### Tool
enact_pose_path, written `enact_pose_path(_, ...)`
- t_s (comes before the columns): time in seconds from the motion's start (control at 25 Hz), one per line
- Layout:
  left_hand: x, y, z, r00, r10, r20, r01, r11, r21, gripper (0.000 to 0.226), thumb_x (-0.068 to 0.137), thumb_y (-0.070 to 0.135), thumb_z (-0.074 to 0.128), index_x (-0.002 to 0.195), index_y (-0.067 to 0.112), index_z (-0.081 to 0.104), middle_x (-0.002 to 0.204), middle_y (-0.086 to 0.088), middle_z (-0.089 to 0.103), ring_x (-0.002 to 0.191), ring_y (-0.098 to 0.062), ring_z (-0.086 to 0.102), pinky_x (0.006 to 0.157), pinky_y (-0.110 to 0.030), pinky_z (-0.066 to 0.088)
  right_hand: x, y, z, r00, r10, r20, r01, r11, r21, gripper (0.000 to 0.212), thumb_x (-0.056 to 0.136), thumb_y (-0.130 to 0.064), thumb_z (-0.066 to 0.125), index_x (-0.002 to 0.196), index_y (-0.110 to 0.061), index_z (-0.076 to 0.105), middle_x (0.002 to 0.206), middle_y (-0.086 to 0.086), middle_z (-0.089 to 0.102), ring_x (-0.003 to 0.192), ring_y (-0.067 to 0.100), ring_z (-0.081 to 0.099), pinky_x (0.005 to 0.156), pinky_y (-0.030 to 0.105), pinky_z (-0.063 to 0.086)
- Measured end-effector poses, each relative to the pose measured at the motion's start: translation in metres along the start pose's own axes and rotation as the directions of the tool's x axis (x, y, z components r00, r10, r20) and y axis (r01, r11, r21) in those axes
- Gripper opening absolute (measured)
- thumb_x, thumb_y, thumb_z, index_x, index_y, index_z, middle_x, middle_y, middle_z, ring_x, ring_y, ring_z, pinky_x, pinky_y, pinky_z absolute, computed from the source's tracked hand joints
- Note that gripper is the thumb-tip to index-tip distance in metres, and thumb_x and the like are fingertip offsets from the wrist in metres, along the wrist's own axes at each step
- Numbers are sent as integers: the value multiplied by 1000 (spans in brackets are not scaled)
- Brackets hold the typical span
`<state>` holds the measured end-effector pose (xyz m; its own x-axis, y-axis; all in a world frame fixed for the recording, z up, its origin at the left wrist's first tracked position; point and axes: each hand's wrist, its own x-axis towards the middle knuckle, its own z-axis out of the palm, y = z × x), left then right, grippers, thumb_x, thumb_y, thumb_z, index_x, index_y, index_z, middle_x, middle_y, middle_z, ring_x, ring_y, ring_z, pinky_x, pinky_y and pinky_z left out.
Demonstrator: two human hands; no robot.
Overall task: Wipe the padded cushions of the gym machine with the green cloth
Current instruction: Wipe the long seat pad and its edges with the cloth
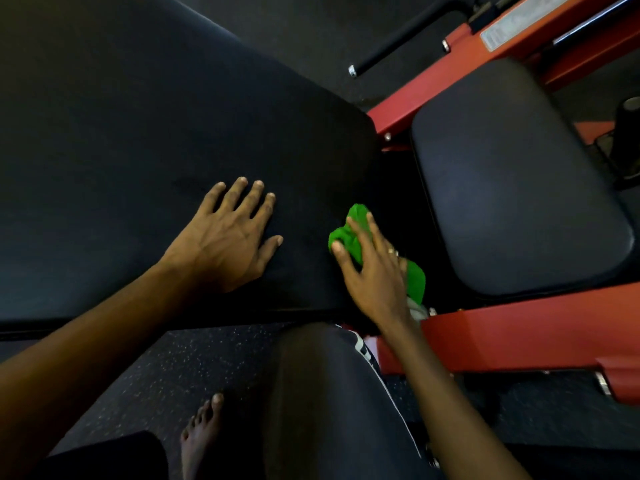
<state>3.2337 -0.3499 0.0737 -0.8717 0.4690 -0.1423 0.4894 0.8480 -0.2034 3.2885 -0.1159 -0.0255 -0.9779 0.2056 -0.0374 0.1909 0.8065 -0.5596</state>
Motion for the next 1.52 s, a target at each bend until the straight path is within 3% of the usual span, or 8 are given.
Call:
enact_pose_path(0.16,1,3,-1,1000,3,19,-3,1000,5,80,96,60,4,160,13,14,167,-12,14,155,-31,9,125,-48,8,3,3,5,999,-12,-53,12,1000,-1,64,94,-74,31,150,-44,35,167,-14,19,147,20,34,112,54,32)
enact_pose_path(0.36,0,3,-3,1000,13,15,-12,1000,-17,82,96,61,4,160,11,17,167,-12,15,155,-27,9,125,-43,6,93,10,2,976,215,32,-216,976,27,63,98,-71,33,153,-41,32,169,-7,16,149,32,31,117,61,21)
enact_pose_path(0.56,28,15,-4,995,97,5,-96,994,-57,77,98,55,0,160,10,8,168,-10,7,156,-22,3,125,-37,1,2,-6,3,1000,9,30,-11,999,37,64,96,-72,34,153,-46,28,169,-16,10,151,19,27,117,54,24)
enact_pose_path(0.68,48,21,0,989,140,49,-137,989,-63,69,104,51,6,160,12,0,169,-9,1,156,-21,-2,125,-36,-1,10,-1,5,1000,-21,-22,22,1000,20,67,92,-76,30,152,-45,31,167,-16,16,150,16,29,116,51,29)
enact_pose_path(0.92,49,22,8,985,156,74,-155,988,-18,71,102,56,4,160,14,-2,168,-10,-3,155,-22,-5,127,-39,0,117,20,2,969,245,36,-247,968,42,65,97,-71,34,154,-39,31,169,-7,16,148,32,32,117,61,23)
enact_pose_path(1.2,51,23,4,985,147,90,-145,989,-34,70,103,54,5,159,14,-6,168,-10,-7,155,-22,-8,125,-40,-3,54,-10,10,1000,17,-22,-17,1000,12,62,97,-70,35,152,-42,33,168,-10,19,147,23,35,113,54,30)
enact_pose_path(1.4,50,24,4,986,141,91,-139,990,-26,70,103,53,5,160,14,-5,168,-10,-7,155,-22,-8,125,-40,-3,169,22,3,978,208,18,-209,975,72,65,97,-70,37,153,-39,33,168,-8,19,148,32,33,116,58,25)
enact_pose_path(1.52,51,24,4,988,135,81,-133,991,-23,70,102,54,6,160,15,-3,168,-10,-4,155,-23,-6,124,-40,-2,178,20,2,970,240,36,-242,968,69,66,98,-69,35,155,-38,29,169,-7,15,148,33,31,117,60,23)
